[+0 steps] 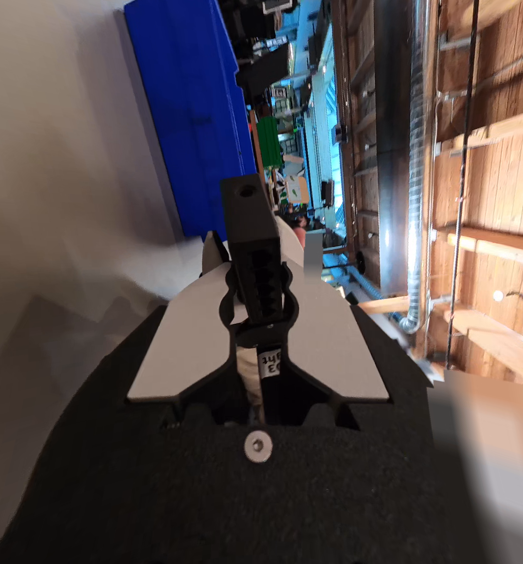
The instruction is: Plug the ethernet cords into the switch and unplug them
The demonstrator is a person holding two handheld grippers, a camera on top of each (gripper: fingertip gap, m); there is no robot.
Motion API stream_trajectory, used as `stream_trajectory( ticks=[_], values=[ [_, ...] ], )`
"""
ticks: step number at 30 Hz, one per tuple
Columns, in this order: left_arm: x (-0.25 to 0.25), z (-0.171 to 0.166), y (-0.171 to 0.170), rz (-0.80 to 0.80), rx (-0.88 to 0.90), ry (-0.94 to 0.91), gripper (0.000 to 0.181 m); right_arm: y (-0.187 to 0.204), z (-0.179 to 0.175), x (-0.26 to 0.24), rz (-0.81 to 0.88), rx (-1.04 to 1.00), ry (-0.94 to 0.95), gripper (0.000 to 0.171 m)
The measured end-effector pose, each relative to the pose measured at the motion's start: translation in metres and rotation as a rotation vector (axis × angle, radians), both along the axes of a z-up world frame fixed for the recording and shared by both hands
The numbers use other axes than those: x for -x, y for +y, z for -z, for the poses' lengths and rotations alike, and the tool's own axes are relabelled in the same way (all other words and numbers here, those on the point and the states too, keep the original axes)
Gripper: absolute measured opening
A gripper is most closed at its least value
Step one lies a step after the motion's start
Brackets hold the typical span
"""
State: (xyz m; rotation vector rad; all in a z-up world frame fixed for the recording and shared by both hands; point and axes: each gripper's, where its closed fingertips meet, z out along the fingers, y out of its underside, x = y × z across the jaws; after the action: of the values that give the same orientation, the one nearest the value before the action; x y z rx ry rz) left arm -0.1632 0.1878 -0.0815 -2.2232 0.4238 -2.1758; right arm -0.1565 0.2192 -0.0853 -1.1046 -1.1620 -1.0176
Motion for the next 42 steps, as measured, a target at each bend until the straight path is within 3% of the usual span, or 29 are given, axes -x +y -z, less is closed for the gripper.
stream_trajectory(
  ticks=[2,5,8,12,15,20,24,28,32,34,37,42],
  values=[
    [0.004,-0.004,-0.001,0.047,-0.087,-0.010,0.031,0.001,-0.003,0.000,-0.028,0.024,0.070,0.034],
    [0.030,0.006,0.000,0.076,-0.336,0.069,0.051,0.002,-0.002,-0.002,-0.052,0.099,0.107,0.034],
    [0.071,0.018,-0.018,0.160,-0.664,0.121,0.051,0.004,-0.012,-0.003,-0.115,0.225,0.192,0.034],
    [0.120,0.045,-0.026,0.077,-1.005,0.257,0.047,0.021,-0.056,-0.011,-0.201,0.375,0.301,0.034],
    [0.141,0.060,-0.028,0.040,-1.008,0.315,0.047,0.054,-0.085,-0.014,-0.206,0.439,0.317,0.034],
    [0.143,0.045,-0.017,-0.019,-0.954,0.249,0.046,0.126,-0.117,0.023,-0.233,0.335,0.374,0.034],
    [0.152,0.049,-0.007,-0.042,-1.024,0.298,0.043,0.179,-0.083,0.064,-0.352,0.338,0.406,0.034],
    [0.162,0.052,0.000,-0.071,-1.097,0.347,0.042,0.210,-0.015,0.055,-0.391,0.382,0.398,0.034],
    [0.170,0.056,0.011,-0.104,-1.054,0.373,0.043,0.191,0.028,0.027,-0.356,0.363,0.503,0.033],
    [0.176,0.056,0.018,-0.135,-1.031,0.387,0.043,0.174,0.038,0.018,-0.311,0.364,0.450,0.033],
    [0.186,0.058,0.033,-0.185,-1.077,0.448,0.045,0.144,0.030,0.009,-0.332,0.352,0.467,0.033],
    [0.193,0.055,0.057,-0.265,-1.101,0.489,0.050,0.137,0.022,-0.012,-0.324,0.339,0.499,0.032]
  ],
)
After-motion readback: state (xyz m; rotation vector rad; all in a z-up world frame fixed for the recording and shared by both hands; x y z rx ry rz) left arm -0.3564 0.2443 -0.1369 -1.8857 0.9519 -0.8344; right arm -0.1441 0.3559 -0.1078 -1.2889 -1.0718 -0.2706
